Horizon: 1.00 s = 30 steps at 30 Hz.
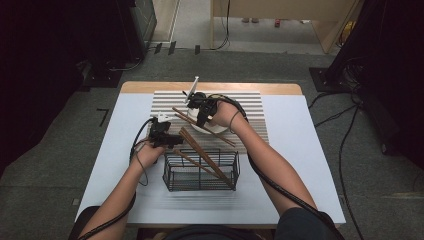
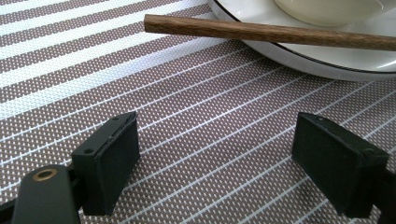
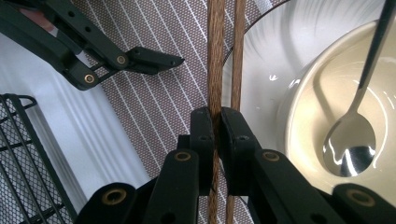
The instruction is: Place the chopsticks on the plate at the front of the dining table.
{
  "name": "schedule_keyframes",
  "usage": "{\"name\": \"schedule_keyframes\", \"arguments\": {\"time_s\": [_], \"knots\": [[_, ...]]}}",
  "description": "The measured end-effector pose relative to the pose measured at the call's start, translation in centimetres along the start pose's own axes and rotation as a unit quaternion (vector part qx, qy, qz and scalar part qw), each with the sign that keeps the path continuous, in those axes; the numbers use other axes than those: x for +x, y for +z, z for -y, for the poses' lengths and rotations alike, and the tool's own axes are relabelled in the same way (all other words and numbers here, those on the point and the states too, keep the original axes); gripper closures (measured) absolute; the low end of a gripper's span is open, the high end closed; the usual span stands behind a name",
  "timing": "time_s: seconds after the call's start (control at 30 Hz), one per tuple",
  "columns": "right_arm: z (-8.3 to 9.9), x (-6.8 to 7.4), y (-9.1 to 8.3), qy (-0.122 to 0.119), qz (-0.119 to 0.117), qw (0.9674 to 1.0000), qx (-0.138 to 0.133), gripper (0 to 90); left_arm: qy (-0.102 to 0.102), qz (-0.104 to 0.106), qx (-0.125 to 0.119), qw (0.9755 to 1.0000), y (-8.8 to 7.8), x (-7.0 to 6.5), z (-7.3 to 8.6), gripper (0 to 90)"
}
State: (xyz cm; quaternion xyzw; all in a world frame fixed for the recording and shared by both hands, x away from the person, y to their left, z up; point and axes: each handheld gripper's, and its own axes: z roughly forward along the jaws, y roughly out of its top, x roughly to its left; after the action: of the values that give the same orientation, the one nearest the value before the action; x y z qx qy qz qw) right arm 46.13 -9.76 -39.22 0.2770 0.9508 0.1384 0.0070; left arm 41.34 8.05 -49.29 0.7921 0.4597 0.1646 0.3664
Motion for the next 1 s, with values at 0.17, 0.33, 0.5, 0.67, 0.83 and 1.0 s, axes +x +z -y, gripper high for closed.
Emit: {"name": "schedule_keyframes", "arguments": {"time_s": [0.17,0.33,0.5,0.67,0.83,1.0], "knots": [[-0.1,-0.1,0.4,0.002,-0.002,1.0000,0.002,85.4,0.000,0.001,-0.001,1.0000,0.0,0.0,0.0,15.3],[-0.1,-0.2,0.9,0.000,0.002,1.0000,0.008,85.4,-0.001,0.001,-0.002,1.0000,0.0,0.0,0.0,15.3],[-0.3,-0.4,1.2,0.000,0.003,0.9999,0.011,85.4,0.000,0.001,0.000,1.0000,0.0,0.0,0.0,15.3],[-0.4,-0.4,1.4,-0.003,0.005,0.9999,0.013,85.4,0.001,0.002,0.000,1.0000,0.0,-0.1,0.0,15.3],[-0.5,-0.4,1.7,-0.002,0.003,0.9999,0.016,85.4,-0.003,0.003,-0.001,1.0000,0.0,0.0,0.0,15.3],[-0.5,-0.6,2.1,-0.002,0.003,0.9999,0.016,85.4,-0.006,0.004,0.000,1.0000,0.0,0.0,-0.1,15.3]]}}
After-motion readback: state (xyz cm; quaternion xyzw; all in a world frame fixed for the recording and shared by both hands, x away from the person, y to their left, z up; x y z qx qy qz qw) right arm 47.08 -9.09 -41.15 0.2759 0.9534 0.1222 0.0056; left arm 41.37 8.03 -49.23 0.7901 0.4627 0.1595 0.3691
